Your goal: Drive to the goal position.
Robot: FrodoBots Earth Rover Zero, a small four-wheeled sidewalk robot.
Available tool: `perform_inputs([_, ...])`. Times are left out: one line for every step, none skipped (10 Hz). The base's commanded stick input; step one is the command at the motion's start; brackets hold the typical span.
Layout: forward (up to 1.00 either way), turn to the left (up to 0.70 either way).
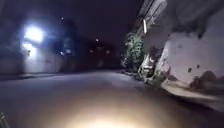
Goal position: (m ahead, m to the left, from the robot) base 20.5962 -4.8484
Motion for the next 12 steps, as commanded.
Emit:
perform_inputs([0.7,0.0])
perform_inputs([0.7,0.0])
perform_inputs([0.7,0.0])
perform_inputs([0.7,-0.03])
perform_inputs([0.7,-0.23])
perform_inputs([0.7,-0.14])
perform_inputs([0.7,0.0])
perform_inputs([0.7,0.0])
perform_inputs([0.7,0.0])
perform_inputs([0.7,0.0])
perform_inputs([0.7,0.0])
perform_inputs([0.7,0.0])
